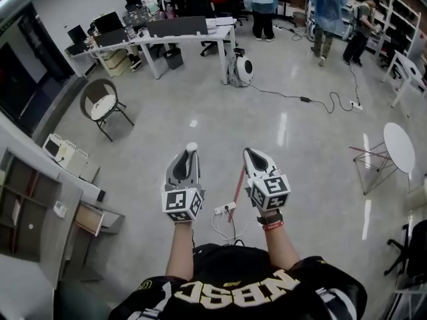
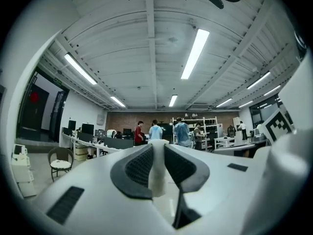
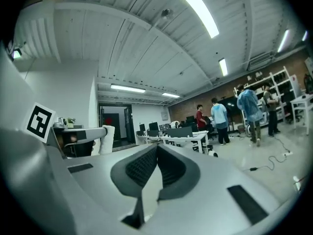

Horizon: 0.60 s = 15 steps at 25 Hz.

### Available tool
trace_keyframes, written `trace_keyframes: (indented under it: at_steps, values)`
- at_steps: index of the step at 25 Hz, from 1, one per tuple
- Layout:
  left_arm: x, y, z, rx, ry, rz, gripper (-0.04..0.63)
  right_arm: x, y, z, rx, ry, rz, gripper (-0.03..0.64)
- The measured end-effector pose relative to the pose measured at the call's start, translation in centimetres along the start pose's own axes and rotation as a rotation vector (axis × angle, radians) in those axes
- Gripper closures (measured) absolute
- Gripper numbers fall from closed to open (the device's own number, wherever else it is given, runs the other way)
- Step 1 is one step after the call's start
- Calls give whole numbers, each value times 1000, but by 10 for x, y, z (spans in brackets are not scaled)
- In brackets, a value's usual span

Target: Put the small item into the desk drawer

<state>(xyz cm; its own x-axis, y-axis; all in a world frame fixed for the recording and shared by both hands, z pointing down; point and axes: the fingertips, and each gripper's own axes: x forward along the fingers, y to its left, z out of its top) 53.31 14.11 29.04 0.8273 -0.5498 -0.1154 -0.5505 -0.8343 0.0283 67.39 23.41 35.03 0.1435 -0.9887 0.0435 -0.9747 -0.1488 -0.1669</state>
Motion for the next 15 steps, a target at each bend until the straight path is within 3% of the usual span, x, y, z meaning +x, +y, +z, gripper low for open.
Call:
trace_keyframes:
  at_steps: [6,15]
  values:
    - [-37,42,15,20,-18,81,508,27,51,4,10,-12,88,609]
    - [-123,134,20,4,-23,262,508,58,182,-20,-10,62,292,609]
